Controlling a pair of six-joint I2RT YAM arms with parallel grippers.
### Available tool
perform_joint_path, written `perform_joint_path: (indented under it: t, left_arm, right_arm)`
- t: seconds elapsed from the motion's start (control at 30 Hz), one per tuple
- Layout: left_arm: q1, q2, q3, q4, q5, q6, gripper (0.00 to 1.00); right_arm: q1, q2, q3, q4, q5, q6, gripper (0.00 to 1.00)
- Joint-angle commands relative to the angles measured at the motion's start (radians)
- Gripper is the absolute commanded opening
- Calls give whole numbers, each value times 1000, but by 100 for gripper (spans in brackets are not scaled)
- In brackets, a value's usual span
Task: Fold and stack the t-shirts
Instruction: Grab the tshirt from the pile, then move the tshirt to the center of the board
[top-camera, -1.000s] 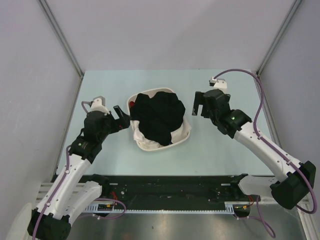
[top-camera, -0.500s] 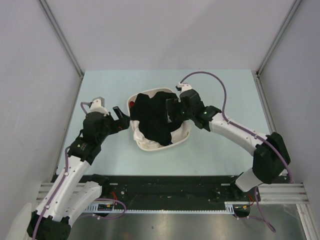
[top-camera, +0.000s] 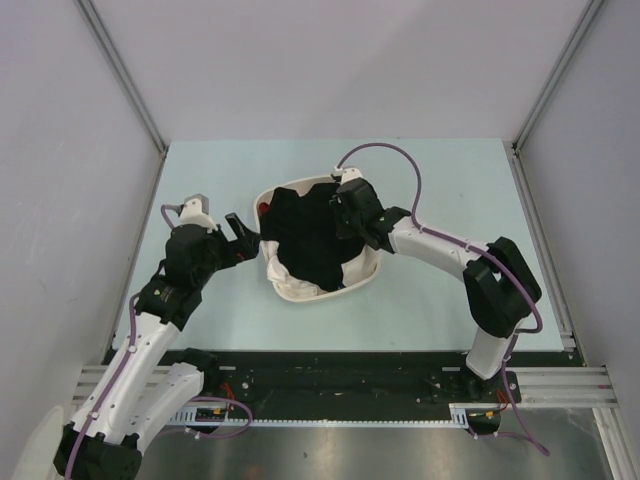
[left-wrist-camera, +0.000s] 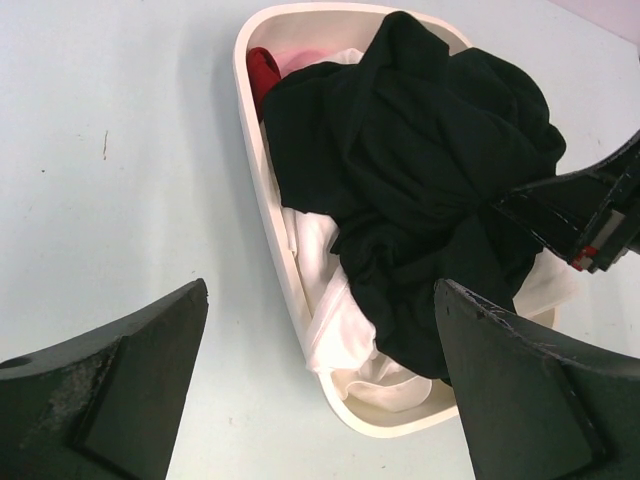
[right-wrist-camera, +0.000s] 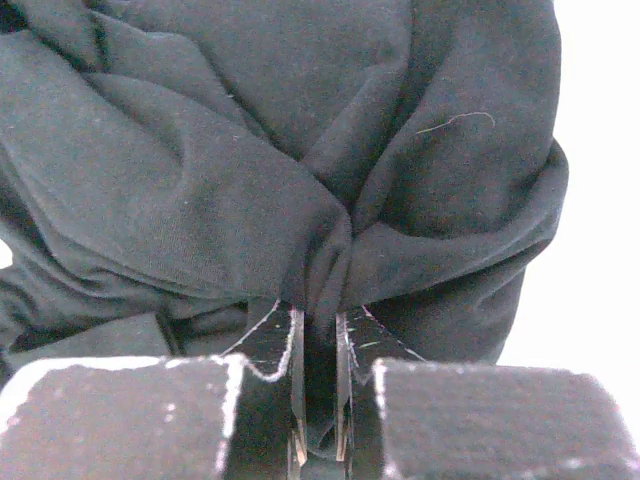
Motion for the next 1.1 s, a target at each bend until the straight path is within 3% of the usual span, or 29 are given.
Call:
perform_joint_path:
  t: [0.0,0.17,0.43,0.6,0.73,0.9,0.97,1.07]
  left_arm:
    - [-3,-9,16,5,0,7,100]
    - [-4,-12,25,3,6,18,100]
    - [-3,-6,25,20,57,6,100]
    - [-3,33,16,64,114,-10,100]
    - [-3,78,13,90,129,-22,100]
    - [-4,147,-2,115,135,-50,100]
    - [-4,169,-10,110,135,-63,99]
    - [-12,208,-12,115,190,-70,98]
  right_arm:
    - [9,29,66,46,117,-29,0]
    - [49,-124,89,77,275,-93,0]
    - [80,-498,254,-47,582,-285,0]
    - [78,-632,287,-148,752,-350,0]
    - [52,-690,250,-309,748,-239,0]
    - [-20,-682,58,-483,581,-54,0]
    - [-45,-663,-32,-492,510,2,14]
    - [-46,-630,-115,-442,439,17,15]
